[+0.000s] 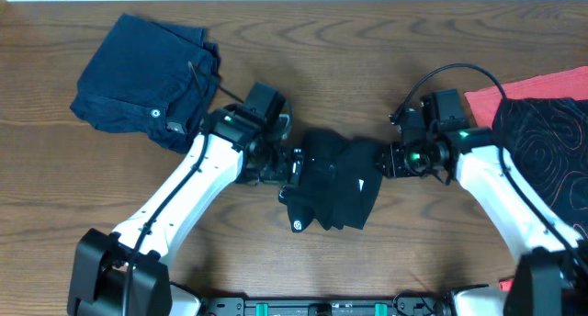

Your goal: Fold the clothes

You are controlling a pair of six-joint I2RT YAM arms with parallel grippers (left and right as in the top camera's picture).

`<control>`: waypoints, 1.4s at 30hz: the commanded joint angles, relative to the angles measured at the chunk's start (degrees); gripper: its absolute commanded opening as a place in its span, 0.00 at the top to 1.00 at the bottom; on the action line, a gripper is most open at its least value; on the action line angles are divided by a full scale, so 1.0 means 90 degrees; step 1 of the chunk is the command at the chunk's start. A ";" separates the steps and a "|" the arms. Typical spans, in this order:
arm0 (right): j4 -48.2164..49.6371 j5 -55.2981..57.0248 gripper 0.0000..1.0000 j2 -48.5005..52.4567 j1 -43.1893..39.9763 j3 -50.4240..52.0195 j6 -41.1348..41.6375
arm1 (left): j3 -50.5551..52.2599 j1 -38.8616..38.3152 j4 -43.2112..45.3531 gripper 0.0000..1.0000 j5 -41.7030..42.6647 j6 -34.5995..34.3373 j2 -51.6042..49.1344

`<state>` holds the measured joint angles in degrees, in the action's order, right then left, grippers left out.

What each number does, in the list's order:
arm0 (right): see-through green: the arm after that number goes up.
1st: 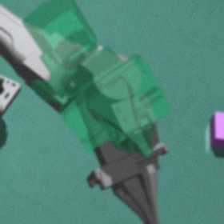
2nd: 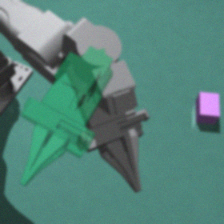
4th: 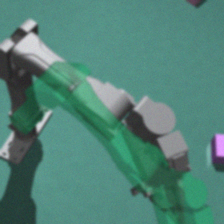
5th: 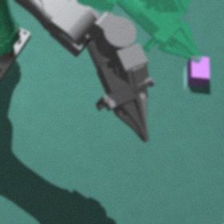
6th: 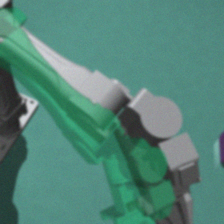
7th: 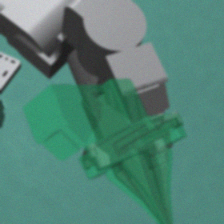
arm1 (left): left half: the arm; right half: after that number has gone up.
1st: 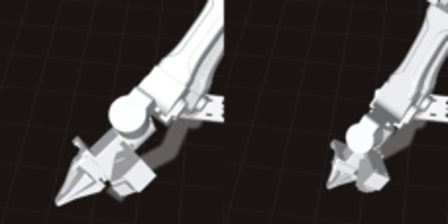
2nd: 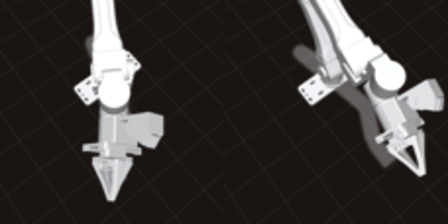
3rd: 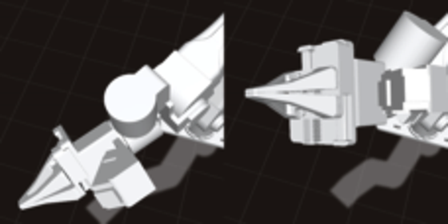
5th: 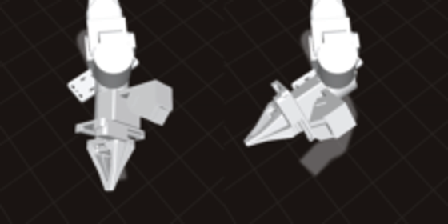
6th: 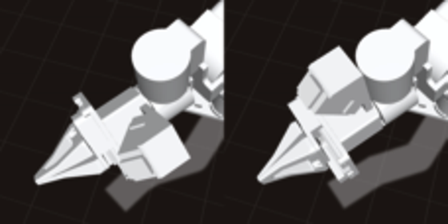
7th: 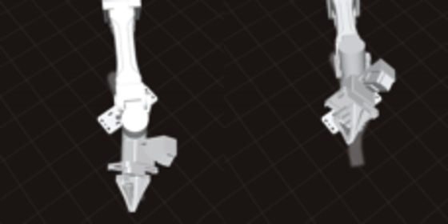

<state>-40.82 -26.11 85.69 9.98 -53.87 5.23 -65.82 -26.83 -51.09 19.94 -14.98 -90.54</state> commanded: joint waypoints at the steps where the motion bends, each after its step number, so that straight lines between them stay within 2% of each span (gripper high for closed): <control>1: -0.0090 -0.1175 0.64 -0.0194 0.0143 -0.0073 0.0024 | 0.0556 -0.0109 0.0347 0.13 0.0515 0.0138 -0.0041; 2: -0.0121 -0.1171 0.68 -0.0182 0.0209 -0.0070 0.0109 | 0.0755 -0.0148 0.0597 0.13 0.0600 0.0136 -0.0041; 4: -0.0134 -0.1154 0.69 -0.0124 0.0386 -0.0056 0.0107 | 0.1163 -0.0226 0.1129 0.14 0.0908 0.0138 -0.0051; 5: -0.0109 -0.1083 0.69 -0.0078 0.0486 -0.0044 0.0107 | 0.1406 -0.0267 0.1447 0.20 0.1083 0.0136 -0.0051; 7: -0.0085 -0.0845 0.69 0.0066 0.0712 -0.0029 0.0112 | 0.1802 -0.0321 0.1877 0.41 0.1246 0.0129 -0.0051; 10: -0.0083 -0.0600 0.69 0.0415 0.1032 0.0000 0.0124 | 0.2120 -0.0325 0.1933 0.81 0.1231 0.0134 -0.0051; 11: -0.0087 -0.0566 0.70 0.0559 0.1146 0.0015 0.0102 | 0.2166 -0.0325 0.1880 0.90 0.1231 0.0134 -0.0051; 12: -0.0092 -0.0576 0.72 0.0699 0.1239 0.0024 0.0046 | 0.2176 -0.0325 0.1821 0.94 0.1229 0.0136 -0.0051; 16: -0.0240 -0.0175 0.76 0.1355 0.1591 0.0044 0.0041 | 0.2176 -0.0318 0.1804 0.94 0.1222 0.0134 -0.0049; 19: -0.0544 0.0850 0.85 0.1746 0.1613 0.0044 0.0804 | 0.2176 -0.0306 0.1800 0.94 0.1214 0.0136 -0.0049; 24: -0.0945 0.2212 0.87 0.1739 0.1401 0.0034 0.1664 | 0.2157 -0.0131 0.1620 0.94 0.1212 0.0138 -0.0049; 26: -0.1035 0.2210 0.88 0.1608 0.1287 0.0032 0.1656 | 0.2140 0.0027 0.1494 0.89 0.1214 0.0138 -0.0046; 27: -0.1076 0.2203 0.87 0.1518 0.1226 0.0032 0.1651 | 0.2118 0.0107 0.1411 0.83 0.1217 0.0138 -0.0041; 30: -0.1205 0.2144 0.87 0.1088 0.1052 0.0027 0.1416 | 0.1974 0.0340 0.1052 0.53 0.1343 0.0175 -0.0032; 31: -0.1185 0.1982 0.87 0.0908 0.1003 0.0027 0.1234 | 0.1902 0.0401 0.0918 0.50 0.1542 0.0304 -0.0022; 35: -0.0644 0.0427 0.88 -0.0005 0.0835 0.0027 0.0255 | 0.1683 0.0512 0.0801 0.45 0.2195 0.0583 0.0158; 38: 0.0051 -0.0245 0.90 -0.0488 0.0789 0.0029 0.0418 | 0.1445 0.0517 0.0940 0.45 0.2215 0.0597 0.0393; 42: 0.1015 -0.0291 0.97 -0.0588 0.0818 0.0032 0.1059 | 0.1200 0.0515 0.1545 0.46 0.2215 0.0588 0.0716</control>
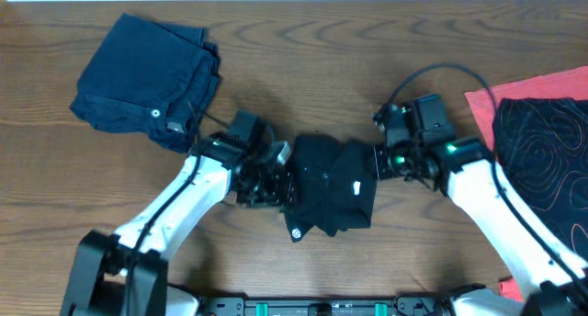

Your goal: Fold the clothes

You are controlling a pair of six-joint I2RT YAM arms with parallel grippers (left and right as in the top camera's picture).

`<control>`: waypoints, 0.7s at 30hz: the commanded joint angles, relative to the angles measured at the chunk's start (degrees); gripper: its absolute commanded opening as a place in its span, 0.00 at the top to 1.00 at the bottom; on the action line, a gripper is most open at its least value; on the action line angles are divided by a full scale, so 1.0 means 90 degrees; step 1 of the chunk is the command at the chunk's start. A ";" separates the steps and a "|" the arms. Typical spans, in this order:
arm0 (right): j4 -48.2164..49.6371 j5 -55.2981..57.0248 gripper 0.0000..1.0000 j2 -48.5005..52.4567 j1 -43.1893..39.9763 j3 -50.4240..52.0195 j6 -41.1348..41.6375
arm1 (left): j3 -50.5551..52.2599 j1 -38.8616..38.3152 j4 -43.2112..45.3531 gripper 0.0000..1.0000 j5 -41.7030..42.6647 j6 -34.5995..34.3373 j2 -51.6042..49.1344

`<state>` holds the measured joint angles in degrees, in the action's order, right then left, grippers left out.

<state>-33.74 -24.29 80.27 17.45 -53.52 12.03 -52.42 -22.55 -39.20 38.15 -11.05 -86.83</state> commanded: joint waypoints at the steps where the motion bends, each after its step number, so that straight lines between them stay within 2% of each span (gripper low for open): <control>1: 0.0483 -0.0493 0.97 0.0087 -0.0007 -0.0002 0.0398 | -0.0294 0.0039 0.0481 0.46 0.0189 0.0151 0.0369; 2: 0.0695 -0.0491 0.95 0.0185 0.0000 -0.0002 0.0481 | -0.0291 0.0027 0.0775 0.49 0.0180 0.0151 0.0413; 5: 0.1290 -0.0525 0.96 0.0607 0.0078 -0.0002 0.0809 | -0.0279 -0.0075 0.1280 0.70 -0.0168 0.0092 0.0325; 7: 0.1634 -0.0522 0.96 0.1054 0.0197 -0.0002 0.0937 | -0.0250 -0.0236 0.1411 0.78 -0.0544 -0.0034 0.0083; 11: 0.1630 -0.0522 0.97 0.1790 0.0316 -0.0002 0.1542 | -0.0202 -0.0459 0.1695 0.80 -0.0872 -0.0066 -0.0641; 16: 0.1268 -0.0425 0.99 0.2642 0.0284 -0.0002 0.2494 | -0.0199 -0.0481 0.2484 0.80 -0.1778 -0.0061 -0.1683; 19: 0.1010 -0.0253 0.99 0.2890 0.0151 -0.0002 0.3036 | -0.0202 -0.0384 0.2684 0.80 -0.1865 -0.0044 -0.2074; 21: 0.0879 -0.0255 0.99 0.2902 0.0022 -0.0002 0.3089 | -0.0202 -0.0311 0.2552 0.80 -0.1868 -0.0041 -0.2144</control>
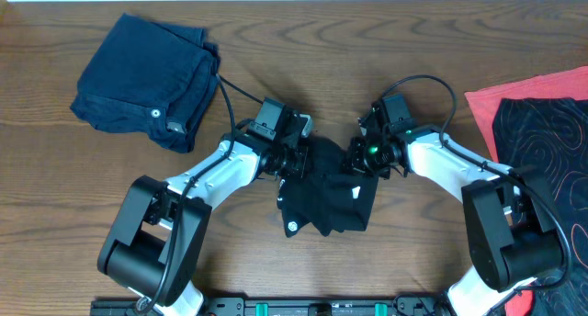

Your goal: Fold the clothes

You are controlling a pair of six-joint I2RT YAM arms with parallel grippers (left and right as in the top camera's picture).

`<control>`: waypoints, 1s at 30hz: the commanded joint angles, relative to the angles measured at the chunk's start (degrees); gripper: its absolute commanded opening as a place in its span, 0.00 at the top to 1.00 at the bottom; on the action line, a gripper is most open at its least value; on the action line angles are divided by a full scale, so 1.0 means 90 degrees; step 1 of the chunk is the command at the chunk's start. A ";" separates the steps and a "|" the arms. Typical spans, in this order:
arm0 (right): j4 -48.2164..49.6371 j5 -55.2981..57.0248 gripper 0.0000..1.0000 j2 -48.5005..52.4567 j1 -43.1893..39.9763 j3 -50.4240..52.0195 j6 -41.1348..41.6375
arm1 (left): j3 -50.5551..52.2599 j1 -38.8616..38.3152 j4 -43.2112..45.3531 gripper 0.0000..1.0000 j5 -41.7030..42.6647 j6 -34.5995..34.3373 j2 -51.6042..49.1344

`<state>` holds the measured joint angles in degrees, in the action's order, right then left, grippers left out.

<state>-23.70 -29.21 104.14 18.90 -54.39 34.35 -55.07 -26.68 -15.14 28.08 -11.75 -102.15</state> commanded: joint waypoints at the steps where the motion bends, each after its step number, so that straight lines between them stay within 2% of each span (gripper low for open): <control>1: -0.0299 0.0289 0.98 0.0223 -0.0189 0.0095 0.0607 | 0.0092 0.0177 -0.0187 0.80 -0.0748 0.0036 -0.0437; 5: -0.0323 0.0189 0.95 0.0114 -0.0284 0.0095 -0.0019 | 0.0087 0.0338 -0.0437 0.75 -0.0483 0.0036 -0.0151; 7: -0.0328 0.0112 0.94 -0.0066 -0.0289 0.0092 -0.0685 | 0.0068 0.0464 -0.0588 0.63 -0.0153 0.0036 0.0182; 10: -0.0379 -0.0032 0.95 -0.0566 -0.0282 0.0092 -0.1972 | 0.0058 0.0675 -0.0852 0.54 0.0474 0.0032 0.0903; 13: -0.0457 -0.0306 0.95 -0.1207 -0.0267 0.0092 -0.3123 | 0.0061 0.0823 -0.1316 0.48 0.0721 0.0007 0.1700; 15: -0.0447 -0.0294 0.92 -0.1620 -0.0221 0.0092 -0.3475 | 0.0061 0.0831 -0.1698 0.46 0.0719 0.0002 0.2125; 18: -0.0219 -0.0255 0.92 -0.1972 -0.0119 0.0095 -0.3645 | 0.0066 0.0763 -0.2385 0.47 0.0695 -0.0068 0.2535; 20: 0.0032 -0.0257 0.92 -0.1979 -0.0027 0.0095 -0.3643 | 0.0092 0.0692 -0.2817 0.55 0.0663 -0.0117 0.2586; 22: 0.0304 -0.0236 0.92 -0.1853 0.0102 0.0095 -0.3643 | 0.0272 0.0585 -0.2960 0.58 0.0668 -0.0294 0.2545; 25: 0.0828 -0.0238 0.92 -0.1503 0.0335 0.0095 -0.3636 | 0.0746 0.0362 -0.2647 0.69 0.0673 -0.0814 0.2465; 30: 0.1598 -0.0063 0.89 -0.0617 0.0682 0.0095 -0.3492 | 0.1598 -0.0136 -0.1226 0.69 0.0668 -0.1746 0.2249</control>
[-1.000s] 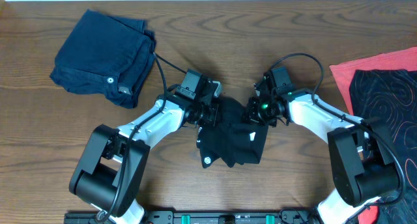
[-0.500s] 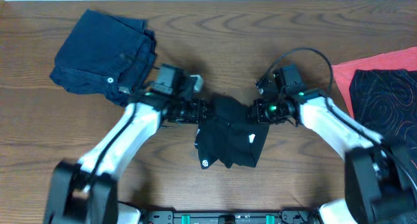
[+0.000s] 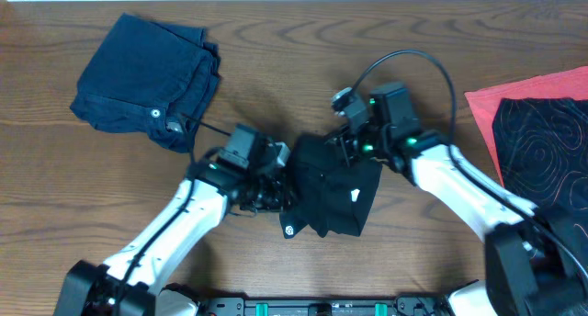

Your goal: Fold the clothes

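Observation:
A small black garment (image 3: 333, 195) lies crumpled at the table's middle, with a white tag and a round logo showing near its front. My left gripper (image 3: 281, 180) presses against the garment's left edge, its fingers hidden under the wrist. My right gripper (image 3: 342, 149) sits on the garment's upper edge, where the cloth bunches up into it; it looks shut on that cloth. A folded dark blue pair of jeans (image 3: 142, 80) rests at the far left.
At the right edge, a red cloth (image 3: 533, 86) lies with a black patterned garment (image 3: 544, 151) on top of it. The right arm's cable (image 3: 404, 59) loops above the wrist. Bare wooden table (image 3: 294, 40) runs along the back.
My left gripper has moved from the garment's upper left edge to its left side, nearer the front. My right gripper has shifted slightly left and back, over the garment's top edge.
Both grippers first flanked the black garment at its left and right sides. They were then closer in, the garment squeezed narrower. Then both were at its upper edge. Now the left is back at the left side and the right stays on top.

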You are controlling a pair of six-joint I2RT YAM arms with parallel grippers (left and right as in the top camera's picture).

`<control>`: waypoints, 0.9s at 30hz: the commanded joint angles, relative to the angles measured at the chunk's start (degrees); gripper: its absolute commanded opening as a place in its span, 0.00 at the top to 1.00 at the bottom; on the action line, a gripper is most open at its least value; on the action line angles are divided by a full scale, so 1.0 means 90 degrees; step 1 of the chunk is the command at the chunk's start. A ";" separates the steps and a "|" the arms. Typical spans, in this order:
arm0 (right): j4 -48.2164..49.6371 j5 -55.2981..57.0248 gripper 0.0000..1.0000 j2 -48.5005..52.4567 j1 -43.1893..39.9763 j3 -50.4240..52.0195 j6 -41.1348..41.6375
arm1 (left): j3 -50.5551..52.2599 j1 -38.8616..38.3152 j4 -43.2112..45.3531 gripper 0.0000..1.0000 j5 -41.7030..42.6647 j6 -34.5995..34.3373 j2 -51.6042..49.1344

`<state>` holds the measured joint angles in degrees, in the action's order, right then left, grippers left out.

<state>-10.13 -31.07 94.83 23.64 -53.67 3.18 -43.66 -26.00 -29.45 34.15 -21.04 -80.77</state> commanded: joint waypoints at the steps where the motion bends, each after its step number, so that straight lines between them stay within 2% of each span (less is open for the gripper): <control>1: 0.0075 0.0384 0.89 0.0556 0.0160 0.0015 0.0177 | 0.0466 -0.0284 0.0648 0.69 -0.0010 -0.0801 -0.0182; 5: -0.0622 0.1795 0.94 0.0930 -0.0012 0.0015 0.1151 | 0.0886 -0.0328 0.1773 0.69 -0.0155 -0.0937 -0.0440; 9: -0.1727 0.2982 0.96 0.0996 -0.0146 0.0015 0.2169 | 0.0923 -0.0146 0.2599 0.69 -0.1042 -0.0933 -0.0641; 12: -0.2441 0.3004 0.97 0.0976 -0.0160 0.0015 0.2934 | 0.0920 0.0078 0.3650 0.69 -0.1472 -0.0935 -0.0746; 15: -0.3041 0.2557 0.99 0.0950 -0.0078 0.0015 0.3293 | 0.0901 0.0350 0.4811 0.69 -0.1314 -0.0988 -0.0760; 17: -0.3381 0.2582 0.99 0.0855 -0.0005 0.0015 0.3359 | 0.0777 0.0561 0.5294 0.69 -0.0930 -0.1282 -0.0760; 22: -0.3470 0.2616 0.98 0.0299 -0.0053 0.0012 0.2800 | 0.0469 0.1027 0.5166 0.67 0.0556 -0.1307 -0.0690; 24: -0.3436 0.2572 0.98 -0.0080 -0.0100 0.0012 0.2378 | 0.0466 0.1200 0.4767 0.62 0.0704 -0.0925 -0.0610; 27: -0.3441 0.2557 0.98 -0.0673 -0.0121 0.0012 0.1795 | 0.0466 0.1469 0.4019 0.50 0.0556 -0.0087 -0.0549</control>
<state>-41.15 -8.75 93.62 23.05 -53.63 25.23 -38.68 -14.76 9.54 36.47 -28.32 -86.78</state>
